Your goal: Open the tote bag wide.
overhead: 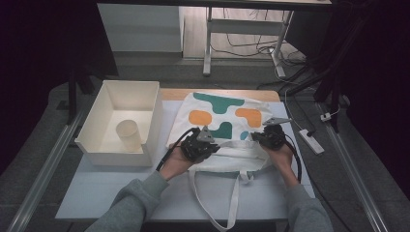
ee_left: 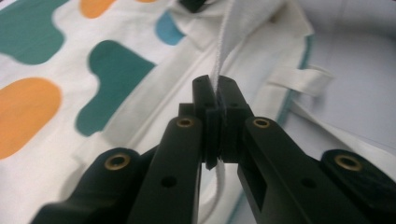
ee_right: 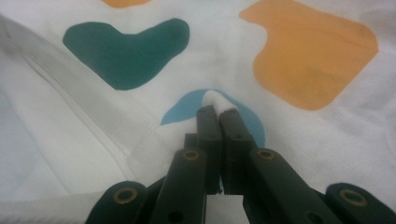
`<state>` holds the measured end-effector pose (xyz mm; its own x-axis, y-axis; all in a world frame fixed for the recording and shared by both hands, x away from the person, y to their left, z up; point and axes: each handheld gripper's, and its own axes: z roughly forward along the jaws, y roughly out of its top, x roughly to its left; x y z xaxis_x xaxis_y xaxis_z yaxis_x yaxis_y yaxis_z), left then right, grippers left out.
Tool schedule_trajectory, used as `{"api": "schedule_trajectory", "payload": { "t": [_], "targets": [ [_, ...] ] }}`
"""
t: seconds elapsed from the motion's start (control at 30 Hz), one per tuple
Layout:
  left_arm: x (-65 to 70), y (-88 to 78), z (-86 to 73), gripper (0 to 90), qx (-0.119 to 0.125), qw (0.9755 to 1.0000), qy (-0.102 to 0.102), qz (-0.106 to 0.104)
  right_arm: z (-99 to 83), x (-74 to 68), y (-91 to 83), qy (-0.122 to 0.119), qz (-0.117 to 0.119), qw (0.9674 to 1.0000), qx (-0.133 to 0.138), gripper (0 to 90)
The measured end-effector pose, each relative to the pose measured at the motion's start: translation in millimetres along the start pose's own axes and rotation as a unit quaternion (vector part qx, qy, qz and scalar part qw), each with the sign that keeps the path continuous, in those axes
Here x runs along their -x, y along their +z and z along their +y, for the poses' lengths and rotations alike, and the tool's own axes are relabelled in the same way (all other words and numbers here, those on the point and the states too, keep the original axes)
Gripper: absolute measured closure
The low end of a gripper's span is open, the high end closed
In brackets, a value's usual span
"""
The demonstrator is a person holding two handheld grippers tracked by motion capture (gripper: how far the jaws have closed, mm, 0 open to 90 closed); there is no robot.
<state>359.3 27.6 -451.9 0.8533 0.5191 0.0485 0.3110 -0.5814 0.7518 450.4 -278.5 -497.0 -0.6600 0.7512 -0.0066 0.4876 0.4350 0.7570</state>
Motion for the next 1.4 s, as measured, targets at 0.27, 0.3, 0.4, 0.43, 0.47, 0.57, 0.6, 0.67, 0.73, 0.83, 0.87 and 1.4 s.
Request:
{"api": "schedule_trajectory", "payload": {
  "t": [0.27,0.3,0.4,0.43,0.47,0.57,0.6,0.67,0.73,0.83,0.87,1.4],
  "targets": [
    [-19.2,13.0,-3.9,87.6,-0.003,0.9993,-0.027,0.025,5.8,-1.6,-17.0,0.004,0.015,0.9998,0.013,77.5],
    [-20.8,14.3,-4.1,87.6,-0.003,0.9992,-0.03,0.025,6.1,-1.3,-19.7,0.007,0.022,0.9997,0.012,72.7],
    [-27.7,17.7,-6.0,87.4,-0.006,0.9986,-0.041,0.033,7.2,-1.9,-38.5,0.02,0.052,0.9982,0.025,60.8],
    [-29.3,18.5,-6.6,87.4,-0.007,0.9985,-0.043,0.033,7.2,-1.9,-38.5,0.02,0.052,0.9982,0.025,60.8],
    [-31.7,20.0,-7.5,87.3,-0.008,0.9982,-0.046,0.037,7.8,-2.3,-43.1,0.021,0.054,0.9979,0.029,58.7],
    [-37.8,23.1,-9.3,87.1,-0.011,0.9975,-0.055,0.044,12.7,-6.8,-69.0,0.015,0.059,0.9961,0.064,51.1],
    [-40.1,24.5,-10.0,87.1,-0.012,0.9971,-0.059,0.047,12.7,-6.8,-69.0,0.015,0.059,0.9961,0.064,51.1],
    [-45.4,28.1,-11.7,87.0,-0.017,0.9959,-0.069,0.055,19.6,-19.6,-86.4,-0.008,0.07,0.9942,0.081,45.0],
    [-48.8,31.5,-13.6,86.9,-0.021,0.9952,-0.076,0.058,23.7,-30.1,-90.6,-0.028,0.083,0.9933,0.076,41.3],
    [-53.4,37.8,-16.6,87.0,-0.029,0.9942,-0.09,0.052,28.6,-51.8,-87.2,-0.067,0.105,0.9908,0.052,39.0],
    [-53.3,39.2,-16.7,87.0,-0.029,0.9939,-0.092,0.054,28.6,-51.8,-87.2,-0.067,0.105,0.9908,0.052,39.0],
    [-54.6,40.2,-17.4,86.2,-0.032,0.9939,-0.093,0.051,38.7,-72.8,6.3,-0.134,0.083,0.9855,-0.062,33.9]
  ]
}}
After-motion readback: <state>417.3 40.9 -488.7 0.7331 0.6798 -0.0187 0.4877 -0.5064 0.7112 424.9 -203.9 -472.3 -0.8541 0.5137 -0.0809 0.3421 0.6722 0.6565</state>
